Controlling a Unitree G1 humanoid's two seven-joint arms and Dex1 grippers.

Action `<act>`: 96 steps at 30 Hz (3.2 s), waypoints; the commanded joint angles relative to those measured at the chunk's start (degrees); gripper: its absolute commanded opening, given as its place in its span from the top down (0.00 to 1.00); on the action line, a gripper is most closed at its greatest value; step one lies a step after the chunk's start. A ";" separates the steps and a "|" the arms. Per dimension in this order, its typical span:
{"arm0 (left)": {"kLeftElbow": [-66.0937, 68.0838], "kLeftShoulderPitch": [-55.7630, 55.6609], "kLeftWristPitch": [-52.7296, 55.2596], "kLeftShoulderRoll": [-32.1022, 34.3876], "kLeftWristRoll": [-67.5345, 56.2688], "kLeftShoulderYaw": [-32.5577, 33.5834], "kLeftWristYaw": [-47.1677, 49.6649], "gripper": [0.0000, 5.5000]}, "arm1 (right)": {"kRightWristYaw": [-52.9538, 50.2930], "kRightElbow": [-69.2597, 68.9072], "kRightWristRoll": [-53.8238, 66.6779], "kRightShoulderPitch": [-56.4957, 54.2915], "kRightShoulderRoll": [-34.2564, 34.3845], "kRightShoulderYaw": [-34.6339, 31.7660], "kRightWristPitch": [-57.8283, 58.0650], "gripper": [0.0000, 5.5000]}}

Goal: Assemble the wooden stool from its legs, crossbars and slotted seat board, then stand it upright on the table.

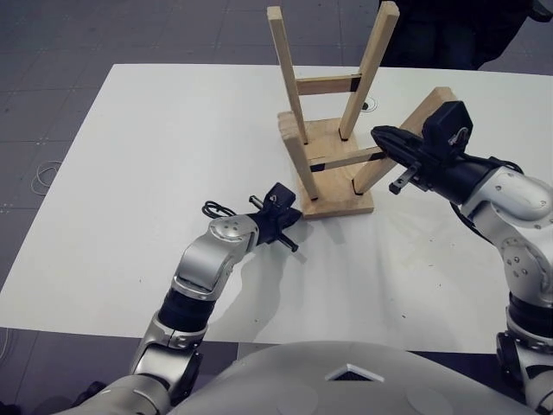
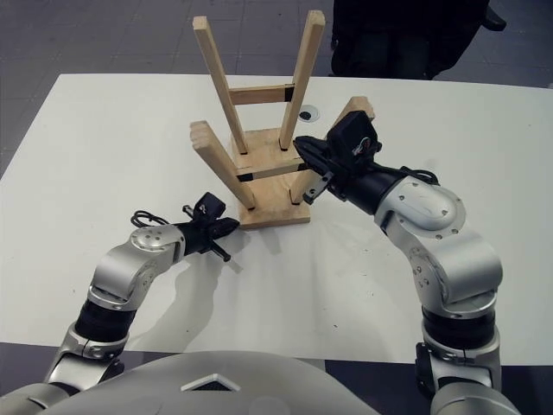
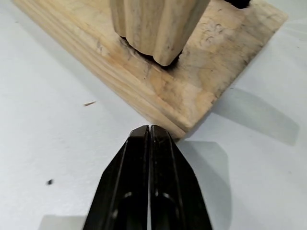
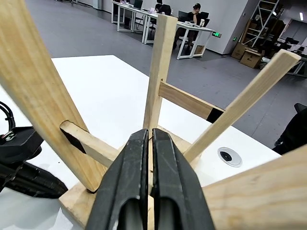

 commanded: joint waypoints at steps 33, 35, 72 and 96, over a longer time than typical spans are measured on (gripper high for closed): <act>-9.68 3.87 3.30 1.76 -4.48 4.94 3.44 0.98 | -9.59 6.05 -16.58 -2.97 6.62 0.45 -8.92 0.98; -9.78 5.04 3.52 1.71 -4.65 5.42 3.75 0.98 | -4.98 11.42 -18.31 3.32 2.48 7.58 -4.93 0.98; -13.55 -3.61 3.05 2.44 -3.63 9.13 7.63 0.98 | -2.70 37.76 -19.42 -9.53 -5.73 -13.14 -24.57 0.98; -19.34 -5.40 9.46 3.92 -1.89 3.33 12.06 0.98 | 9.78 24.74 -27.32 1.57 -4.52 2.65 -33.26 0.98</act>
